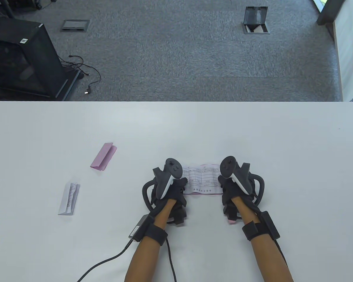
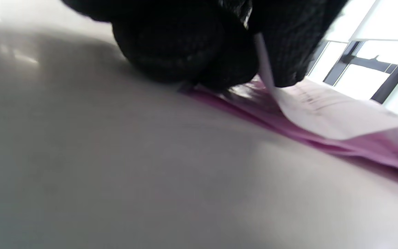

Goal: Unfold folded invoices and stack

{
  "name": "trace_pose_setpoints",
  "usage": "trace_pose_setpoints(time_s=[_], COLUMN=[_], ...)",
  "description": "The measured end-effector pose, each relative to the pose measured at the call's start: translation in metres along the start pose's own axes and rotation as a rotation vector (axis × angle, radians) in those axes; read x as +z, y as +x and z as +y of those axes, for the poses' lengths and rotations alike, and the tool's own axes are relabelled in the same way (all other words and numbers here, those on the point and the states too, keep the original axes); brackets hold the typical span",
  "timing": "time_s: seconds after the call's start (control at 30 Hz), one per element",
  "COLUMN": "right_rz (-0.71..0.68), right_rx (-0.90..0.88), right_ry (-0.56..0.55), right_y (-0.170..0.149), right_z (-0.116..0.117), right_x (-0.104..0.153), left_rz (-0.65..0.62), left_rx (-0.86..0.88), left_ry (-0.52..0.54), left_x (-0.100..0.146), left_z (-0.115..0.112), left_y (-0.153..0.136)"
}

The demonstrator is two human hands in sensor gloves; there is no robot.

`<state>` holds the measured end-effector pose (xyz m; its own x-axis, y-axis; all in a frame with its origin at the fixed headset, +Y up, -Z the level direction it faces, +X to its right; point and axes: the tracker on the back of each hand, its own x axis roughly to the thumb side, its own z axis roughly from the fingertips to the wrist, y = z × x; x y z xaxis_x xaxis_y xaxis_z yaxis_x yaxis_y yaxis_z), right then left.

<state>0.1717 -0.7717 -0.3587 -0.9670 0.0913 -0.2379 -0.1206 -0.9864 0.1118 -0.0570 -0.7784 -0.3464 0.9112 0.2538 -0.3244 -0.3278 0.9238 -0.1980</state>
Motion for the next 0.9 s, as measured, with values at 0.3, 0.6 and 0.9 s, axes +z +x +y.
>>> trace_pose_setpoints(time_s=[0.3, 0.6, 0.9], right_rz=[0.03, 0.077, 0.075], right_rx=[0.14, 0.044, -0.204], right_ry=[-0.038, 0.014, 0.095], right_y=[0.003, -0.009, -0.028], right_z=[0.003, 0.004, 0.0], right_x=[0.002, -0.002, -0.003], left_rz=[0.045, 0.056, 0.009], left_rx=[-0.102, -0.156, -0.09], left_ry=[-0.023, -0.031, 0.002], left_x=[-0.002, -0.001, 0.004], left_z=[0.002, 0.006, 0.009], left_y=[0.001, -0.007, -0.011])
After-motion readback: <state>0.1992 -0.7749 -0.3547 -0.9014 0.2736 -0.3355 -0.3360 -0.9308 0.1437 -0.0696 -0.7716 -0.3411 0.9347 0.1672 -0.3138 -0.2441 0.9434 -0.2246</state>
